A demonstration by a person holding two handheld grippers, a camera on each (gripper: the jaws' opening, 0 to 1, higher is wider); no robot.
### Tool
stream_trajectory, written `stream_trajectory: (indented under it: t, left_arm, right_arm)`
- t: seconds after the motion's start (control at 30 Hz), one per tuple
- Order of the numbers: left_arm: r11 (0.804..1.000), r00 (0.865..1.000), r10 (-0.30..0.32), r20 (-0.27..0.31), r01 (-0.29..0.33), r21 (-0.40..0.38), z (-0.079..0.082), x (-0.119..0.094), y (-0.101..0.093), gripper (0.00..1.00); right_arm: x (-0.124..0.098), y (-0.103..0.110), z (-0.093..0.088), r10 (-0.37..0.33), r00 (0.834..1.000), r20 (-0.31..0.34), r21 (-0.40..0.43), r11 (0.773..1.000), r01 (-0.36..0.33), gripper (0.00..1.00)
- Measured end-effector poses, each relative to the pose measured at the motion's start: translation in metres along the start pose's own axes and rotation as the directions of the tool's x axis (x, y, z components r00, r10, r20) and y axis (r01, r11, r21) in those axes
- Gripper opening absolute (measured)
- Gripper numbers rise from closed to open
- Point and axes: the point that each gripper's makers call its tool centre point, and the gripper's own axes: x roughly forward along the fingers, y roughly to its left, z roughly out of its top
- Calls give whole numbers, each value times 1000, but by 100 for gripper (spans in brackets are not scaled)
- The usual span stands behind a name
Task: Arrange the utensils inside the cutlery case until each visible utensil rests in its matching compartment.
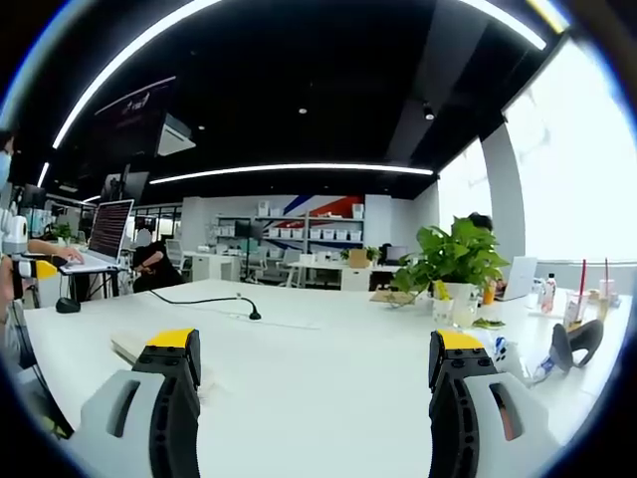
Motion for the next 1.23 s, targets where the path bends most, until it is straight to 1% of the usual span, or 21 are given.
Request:
stream_trajectory:
  t: [0.1, 0.27, 0.33, 0.43, 0.5, 0.63, 0.7, 0.83, 0.87, 0.93, 1.0, 1.07, 1.23]
  left_arm:
    - [1000, 1000, -2, -14, 2, 8, -3, 0, 0, 100]
    - [1000, 1000, -6, -21, 6, 7, -6, 3, -1, 100]
    - [999, 999, -29, -34, 30, 29, -9, 4, -6, 100]
    - [999, 999, -33, -15, 33, 11, -5, 4, -7, 100]
    - [999, 999, -41, -18, 41, 14, -5, 4, -10, 100]
    - [998, 998, -65, -19, 66, 17, -5, 7, -15, 100]
    - [997, 997, -70, -27, 71, 16, -5, 6, -15, 100]
    - [998, 998, -67, 5, 67, 1, 1, 5, -14, 100]
    - [997, 997, -72, 5, 72, 0, 1, 5, -14, 100]
    - [997, 997, -82, -15, 82, 4, -3, 6, -15, 100]
    - [997, 997, -81, -19, 81, 6, -5, 6, -15, 100]
    - [997, 997, -74, -20, 75, 11, -5, 5, -14, 100]
    - [998, 998, -56, 2, 56, 0, 0, 5, -7, 100]
  right_arm:
    - [-1, 0, 1, 1, 1000, 3, -3, 1000, -1, 99]
    - [-1, 2, 3, 7, 1000, 11, 4, 1000, -7, 99]
    - [-1, 4, 3, 18, 1000, 10, 8, 1000, -18, 99]
    - [0, 3, 3, 25, 1000, 11, 14, 1000, -25, 99]
    - [3, 3, -2, 32, 999, -8, 25, 999, -31, 99]
    - [3, 4, -2, 46, 999, -7, 52, 998, -45, 99]
    - [3, 5, 0, 41, 999, 0, 52, 998, -41, 99]
    - [3, 11, 2, 56, 998, 5, 47, 997, -56, 99]
    - [2, 12, 1, 55, 999, 1, 46, 997, -55, 99]
    - [1, 9, 0, 38, 999, -14, 23, 999, -38, 99]
    - [0, 7, -1, 26, 1000, -17, 10, 1000, -26, 99]
    - [-1, 6, 0, 28, 1000, -12, 16, 999, -27, 99]
    - [0, 8, -5, 44, 998, -33, 16, 999, -44, 99]
